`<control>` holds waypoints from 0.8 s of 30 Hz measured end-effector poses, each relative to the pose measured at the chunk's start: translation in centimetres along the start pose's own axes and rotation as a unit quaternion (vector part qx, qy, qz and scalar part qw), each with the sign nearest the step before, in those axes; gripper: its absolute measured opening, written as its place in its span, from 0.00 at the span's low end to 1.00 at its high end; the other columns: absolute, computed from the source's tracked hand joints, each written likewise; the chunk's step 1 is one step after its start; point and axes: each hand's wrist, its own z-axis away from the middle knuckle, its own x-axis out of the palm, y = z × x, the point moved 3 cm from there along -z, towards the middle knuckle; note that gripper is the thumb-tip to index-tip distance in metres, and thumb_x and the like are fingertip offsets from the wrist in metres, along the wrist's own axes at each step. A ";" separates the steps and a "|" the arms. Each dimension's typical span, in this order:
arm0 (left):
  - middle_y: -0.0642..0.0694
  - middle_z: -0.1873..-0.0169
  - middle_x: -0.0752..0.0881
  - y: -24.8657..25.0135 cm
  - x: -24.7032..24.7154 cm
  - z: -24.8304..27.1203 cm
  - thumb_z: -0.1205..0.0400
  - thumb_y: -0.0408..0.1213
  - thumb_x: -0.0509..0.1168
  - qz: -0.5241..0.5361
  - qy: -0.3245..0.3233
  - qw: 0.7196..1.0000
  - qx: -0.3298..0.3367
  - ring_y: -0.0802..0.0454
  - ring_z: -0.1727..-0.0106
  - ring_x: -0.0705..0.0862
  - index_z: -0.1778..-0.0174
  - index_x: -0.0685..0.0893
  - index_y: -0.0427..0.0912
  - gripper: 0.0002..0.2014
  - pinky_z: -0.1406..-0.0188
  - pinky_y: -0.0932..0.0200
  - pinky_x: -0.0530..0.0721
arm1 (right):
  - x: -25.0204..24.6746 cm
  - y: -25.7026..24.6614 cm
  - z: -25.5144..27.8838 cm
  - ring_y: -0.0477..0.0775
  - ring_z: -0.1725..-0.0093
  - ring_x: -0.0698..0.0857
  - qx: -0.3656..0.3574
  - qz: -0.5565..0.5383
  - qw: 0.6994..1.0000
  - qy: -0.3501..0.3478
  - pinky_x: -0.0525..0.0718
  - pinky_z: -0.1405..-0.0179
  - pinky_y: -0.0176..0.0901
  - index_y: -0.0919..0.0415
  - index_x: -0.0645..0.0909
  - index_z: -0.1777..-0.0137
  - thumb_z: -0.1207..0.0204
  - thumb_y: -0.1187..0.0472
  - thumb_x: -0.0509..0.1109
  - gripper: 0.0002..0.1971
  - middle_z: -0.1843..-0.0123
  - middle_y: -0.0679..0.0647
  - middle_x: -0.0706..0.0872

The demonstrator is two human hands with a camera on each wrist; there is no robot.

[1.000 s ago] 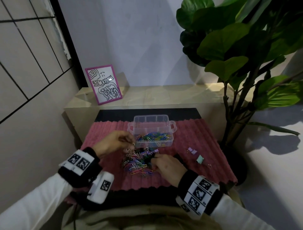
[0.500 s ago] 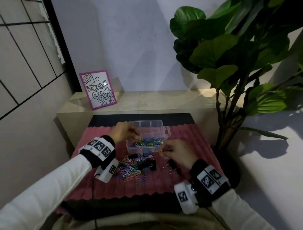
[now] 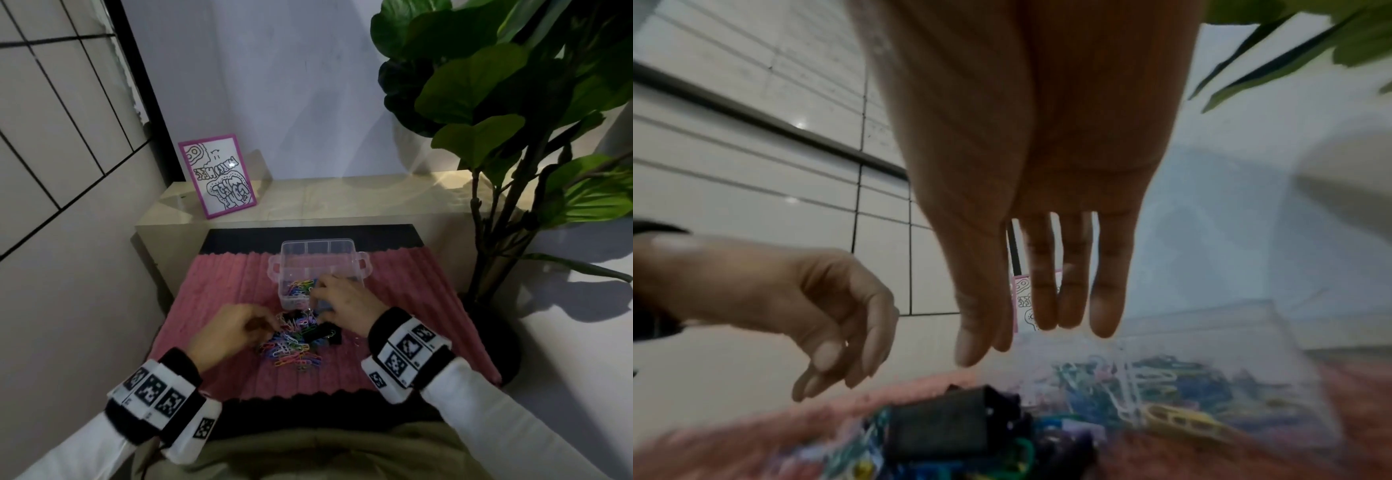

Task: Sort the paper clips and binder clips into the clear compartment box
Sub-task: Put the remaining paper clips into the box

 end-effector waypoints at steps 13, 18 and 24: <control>0.79 0.71 0.82 1.3 1.9 0.0 0.25 0.32 0.70 0.053 0.038 0.997 0.043 0.73 0.68 0.82 0.55 0.88 0.48 0.06 0.66 0.80 0.74 | 2.0 1.1 1.1 0.52 0.53 0.78 0.056 -0.077 0.993 -0.070 0.74 0.61 0.38 0.65 0.77 0.42 0.30 0.64 0.75 0.18 0.51 0.57 0.80; 0.67 0.69 0.86 1.3 2.1 0.4 0.24 0.32 0.69 0.066 0.039 0.996 0.038 0.75 0.66 0.82 0.54 0.88 0.44 0.06 0.63 0.81 0.75 | 1.3 1.9 1.0 0.51 0.63 0.78 0.104 -0.183 0.976 -0.050 0.83 0.61 0.42 0.68 0.82 0.49 0.34 0.74 0.75 0.13 0.66 0.49 0.77; 0.65 0.63 0.88 0.9 2.2 1.0 0.24 0.34 0.70 0.075 0.044 0.996 0.029 0.68 0.61 0.85 0.53 0.87 0.48 0.07 0.59 0.70 0.82 | 0.4 1.6 1.1 0.54 0.50 0.84 0.049 -0.104 0.993 -0.002 0.82 0.49 0.46 0.60 0.84 0.47 0.32 0.71 0.73 0.14 0.50 0.57 0.86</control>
